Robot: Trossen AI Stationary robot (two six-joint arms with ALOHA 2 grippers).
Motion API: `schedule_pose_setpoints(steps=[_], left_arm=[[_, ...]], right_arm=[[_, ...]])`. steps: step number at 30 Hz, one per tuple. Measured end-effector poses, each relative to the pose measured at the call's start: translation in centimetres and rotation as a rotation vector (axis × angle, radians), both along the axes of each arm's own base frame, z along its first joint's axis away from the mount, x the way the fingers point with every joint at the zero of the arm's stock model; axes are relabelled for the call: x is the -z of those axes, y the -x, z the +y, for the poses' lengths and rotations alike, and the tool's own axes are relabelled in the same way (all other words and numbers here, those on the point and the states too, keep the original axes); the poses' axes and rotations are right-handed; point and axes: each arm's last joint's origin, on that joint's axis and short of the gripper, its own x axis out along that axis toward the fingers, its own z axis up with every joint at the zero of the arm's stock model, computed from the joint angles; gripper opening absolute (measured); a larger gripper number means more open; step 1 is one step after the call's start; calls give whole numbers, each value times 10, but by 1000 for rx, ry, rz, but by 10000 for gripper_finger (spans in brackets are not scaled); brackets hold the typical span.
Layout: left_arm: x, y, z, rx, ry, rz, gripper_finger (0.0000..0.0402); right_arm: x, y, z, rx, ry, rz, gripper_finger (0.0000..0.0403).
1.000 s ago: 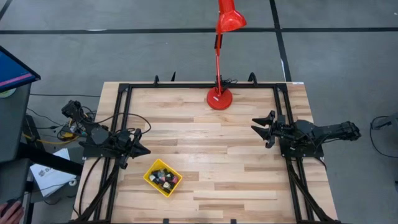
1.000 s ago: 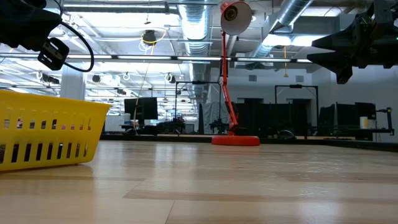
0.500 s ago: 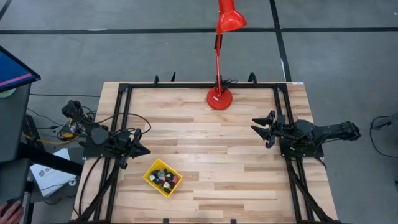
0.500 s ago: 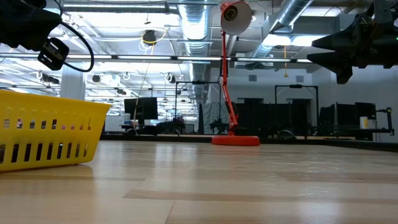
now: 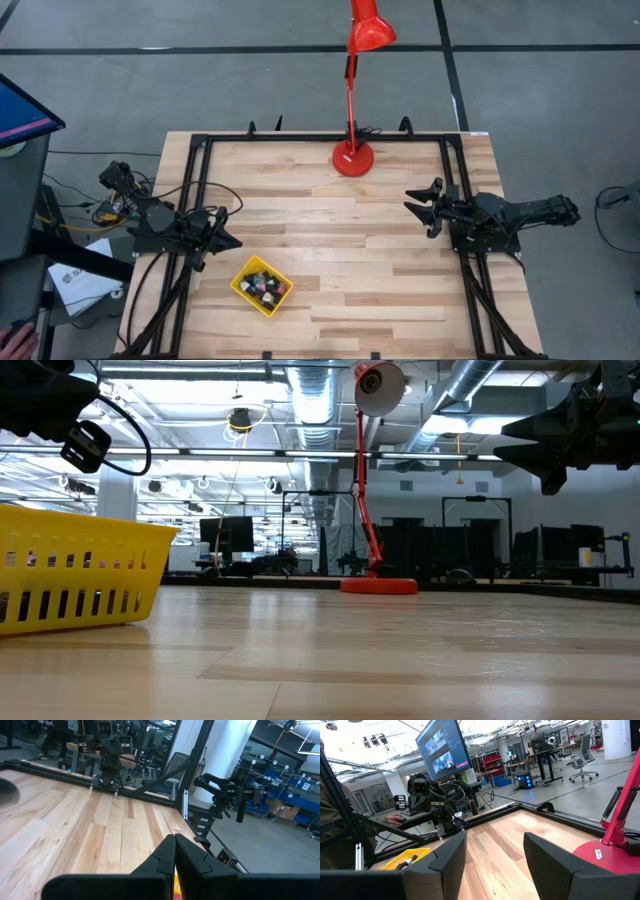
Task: Pick & Place Nail Polish
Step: Return to Home Position
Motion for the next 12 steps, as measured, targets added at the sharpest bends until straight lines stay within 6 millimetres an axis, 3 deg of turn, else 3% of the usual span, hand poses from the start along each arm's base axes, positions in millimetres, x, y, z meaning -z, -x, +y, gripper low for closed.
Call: schedule_pose_setpoints(steps=[12], left_arm=[[0,0,0,0,0,0,2]], right_arm=[[0,0,0,0,0,0,189]])
